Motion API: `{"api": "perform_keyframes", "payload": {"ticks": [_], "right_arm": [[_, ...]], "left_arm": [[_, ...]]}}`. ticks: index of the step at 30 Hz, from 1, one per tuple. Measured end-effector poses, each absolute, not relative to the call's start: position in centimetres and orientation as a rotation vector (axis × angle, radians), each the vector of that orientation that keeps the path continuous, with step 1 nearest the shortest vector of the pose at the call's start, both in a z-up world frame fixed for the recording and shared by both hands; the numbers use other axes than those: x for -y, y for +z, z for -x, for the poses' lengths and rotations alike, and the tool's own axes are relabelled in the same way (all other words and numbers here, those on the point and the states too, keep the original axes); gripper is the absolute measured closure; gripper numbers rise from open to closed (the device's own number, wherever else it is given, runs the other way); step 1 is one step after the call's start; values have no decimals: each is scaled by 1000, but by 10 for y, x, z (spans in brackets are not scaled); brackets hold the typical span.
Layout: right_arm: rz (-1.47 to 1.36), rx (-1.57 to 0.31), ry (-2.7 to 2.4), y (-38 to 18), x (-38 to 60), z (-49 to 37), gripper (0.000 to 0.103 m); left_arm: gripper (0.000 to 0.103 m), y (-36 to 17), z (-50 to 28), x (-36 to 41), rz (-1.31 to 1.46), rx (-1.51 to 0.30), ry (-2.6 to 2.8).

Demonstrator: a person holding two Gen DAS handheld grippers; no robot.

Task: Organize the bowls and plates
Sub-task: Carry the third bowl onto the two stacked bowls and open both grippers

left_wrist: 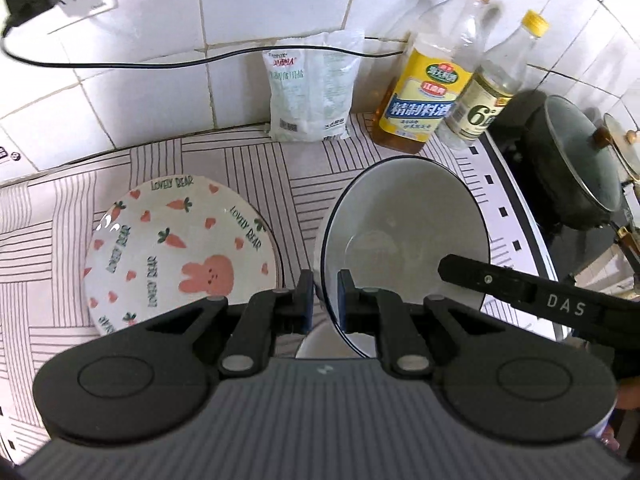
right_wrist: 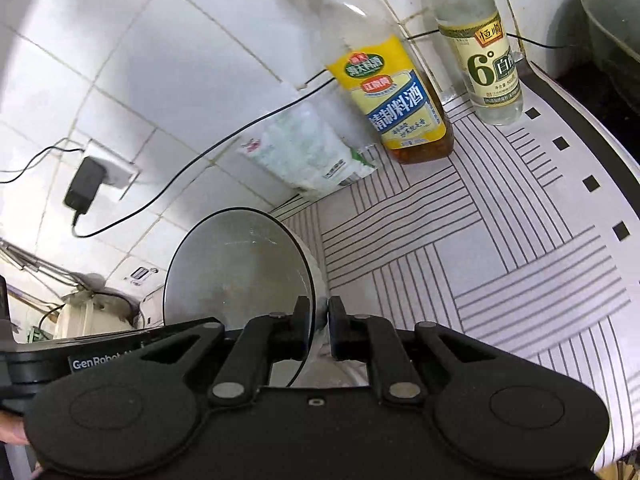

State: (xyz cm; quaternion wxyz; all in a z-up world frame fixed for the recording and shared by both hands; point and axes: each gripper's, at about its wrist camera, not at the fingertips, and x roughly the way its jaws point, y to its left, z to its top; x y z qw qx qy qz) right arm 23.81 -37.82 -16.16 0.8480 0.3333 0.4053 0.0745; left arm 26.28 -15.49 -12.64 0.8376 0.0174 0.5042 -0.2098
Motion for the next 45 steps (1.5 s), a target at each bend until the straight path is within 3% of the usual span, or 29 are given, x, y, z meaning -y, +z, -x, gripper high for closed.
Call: {"api": "perform_keyframes", "payload": {"ticks": [22, 36, 45], "right_arm": [[-560, -865, 139, -170, 348, -189, 88], [-284, -870, 129, -179, 318, -191, 89], [-153, -844, 139, -179, 306, -192, 90]], "left_arm": [[91, -160, -204, 139, -51, -1178, -429], [89, -192, -209, 141, -1, -1327, -389], [82, -199, -212, 147, -22, -1370, -368]]}}
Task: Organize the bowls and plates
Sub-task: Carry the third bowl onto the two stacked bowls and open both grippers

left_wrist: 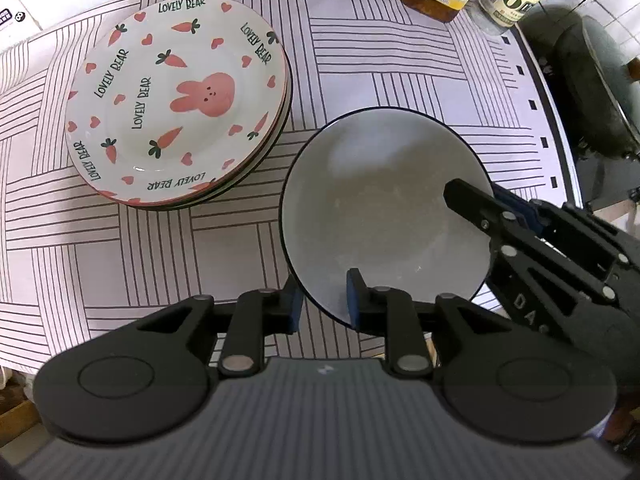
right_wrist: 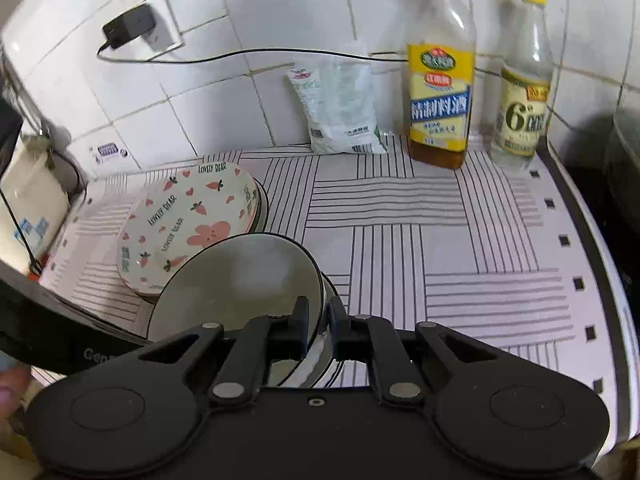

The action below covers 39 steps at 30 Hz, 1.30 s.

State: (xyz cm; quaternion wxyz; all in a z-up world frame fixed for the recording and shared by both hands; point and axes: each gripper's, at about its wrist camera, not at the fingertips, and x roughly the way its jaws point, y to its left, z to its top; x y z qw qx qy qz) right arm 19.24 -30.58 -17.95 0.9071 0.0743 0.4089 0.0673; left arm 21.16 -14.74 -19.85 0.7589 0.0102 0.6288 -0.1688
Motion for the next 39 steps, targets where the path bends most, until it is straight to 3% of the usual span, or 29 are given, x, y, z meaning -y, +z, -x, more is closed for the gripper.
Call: {"api": "perform_keyframes", "payload": {"ticks": [14, 17, 27, 33, 39], "right_arm": [[-101, -835, 157, -185, 306, -198, 89], [-123, -834, 169, -186, 309, -198, 86], [-119, -796, 163, -181, 309, -192, 86], [-113, -721, 182, -164, 319, -170, 79], [-95, -657, 238, -156, 326, -134, 61]], "left_arm": [[79, -203, -220, 146, 34, -1429, -364], [75, -201, -218, 141, 71, -1430, -372], [72, -187, -202, 125, 141, -1314, -402], [72, -174, -189, 113, 195, -1223, -447], [72, -168, -170, 101, 238, -1139, -506]]}}
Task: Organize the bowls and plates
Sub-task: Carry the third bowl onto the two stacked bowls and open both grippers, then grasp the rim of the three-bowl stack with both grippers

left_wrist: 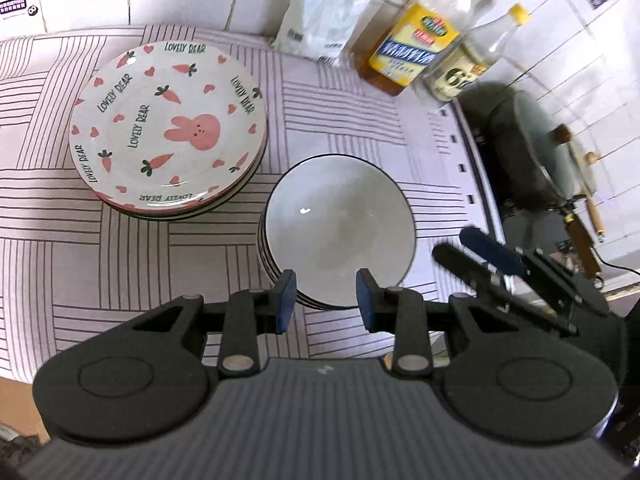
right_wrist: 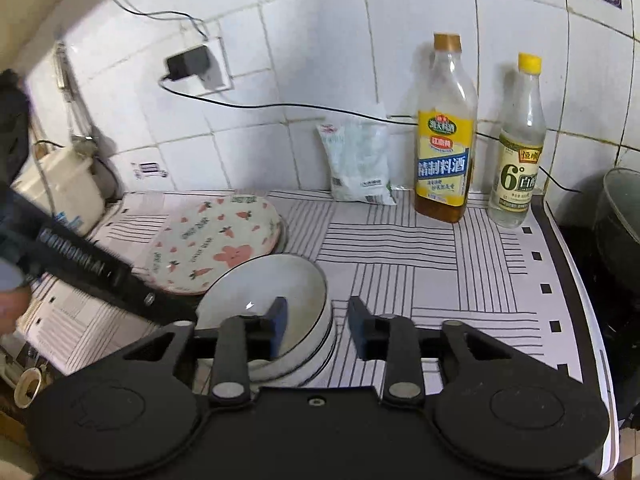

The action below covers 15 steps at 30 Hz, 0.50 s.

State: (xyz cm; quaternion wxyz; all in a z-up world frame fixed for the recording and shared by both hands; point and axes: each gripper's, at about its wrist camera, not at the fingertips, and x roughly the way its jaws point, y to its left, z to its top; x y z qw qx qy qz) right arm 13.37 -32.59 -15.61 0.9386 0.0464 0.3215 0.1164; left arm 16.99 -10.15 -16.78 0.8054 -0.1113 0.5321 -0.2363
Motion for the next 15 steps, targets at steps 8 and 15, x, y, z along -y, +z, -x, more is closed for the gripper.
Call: {"api": "perform_keyframes", "payload": {"ticks": [8, 15], "right_arm": [[-97, -684, 245, -176, 318, -99, 42], [-53, -722, 246, -197, 301, -96, 34]], "left_arm": [[69, -185, -159, 84, 299, -1174, -468], [62, -193, -158, 59, 400, -1166, -442]]}}
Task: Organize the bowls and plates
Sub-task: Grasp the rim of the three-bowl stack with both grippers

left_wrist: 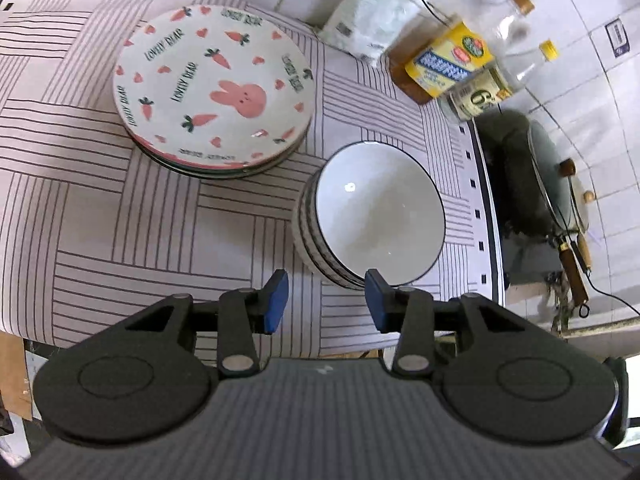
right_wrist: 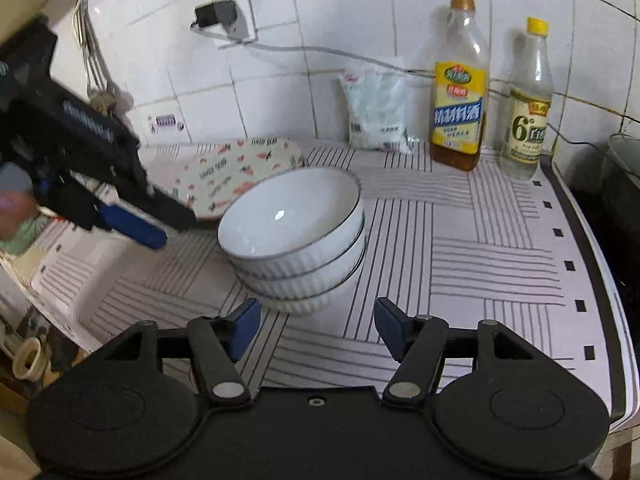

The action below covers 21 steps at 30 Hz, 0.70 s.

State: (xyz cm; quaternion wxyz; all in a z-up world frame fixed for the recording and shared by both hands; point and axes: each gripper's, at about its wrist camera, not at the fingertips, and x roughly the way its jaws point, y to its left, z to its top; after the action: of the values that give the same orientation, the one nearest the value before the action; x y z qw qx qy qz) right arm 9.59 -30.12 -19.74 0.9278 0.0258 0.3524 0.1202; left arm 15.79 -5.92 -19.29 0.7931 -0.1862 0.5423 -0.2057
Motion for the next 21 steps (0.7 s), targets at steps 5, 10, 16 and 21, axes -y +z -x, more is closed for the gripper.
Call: {"api": "perform_keyframes", "payload": {"ticks": [5, 10, 16, 21], "right_arm": [[-25, -719, 242, -212, 289, -100, 29], [-32, -721, 222, -231, 285, -105, 11], [-10, -667, 199, -259, 279, -116, 11], [-6, -577, 209, -270, 274, -127, 11]], "left_arm": [[57, -206, -152, 55, 436, -1147, -460], [52, -217, -154, 54, 473, -1097, -485], [47, -231, -162, 58, 449, -991, -518], [43, -256, -178, 67, 471, -996, -554]]}}
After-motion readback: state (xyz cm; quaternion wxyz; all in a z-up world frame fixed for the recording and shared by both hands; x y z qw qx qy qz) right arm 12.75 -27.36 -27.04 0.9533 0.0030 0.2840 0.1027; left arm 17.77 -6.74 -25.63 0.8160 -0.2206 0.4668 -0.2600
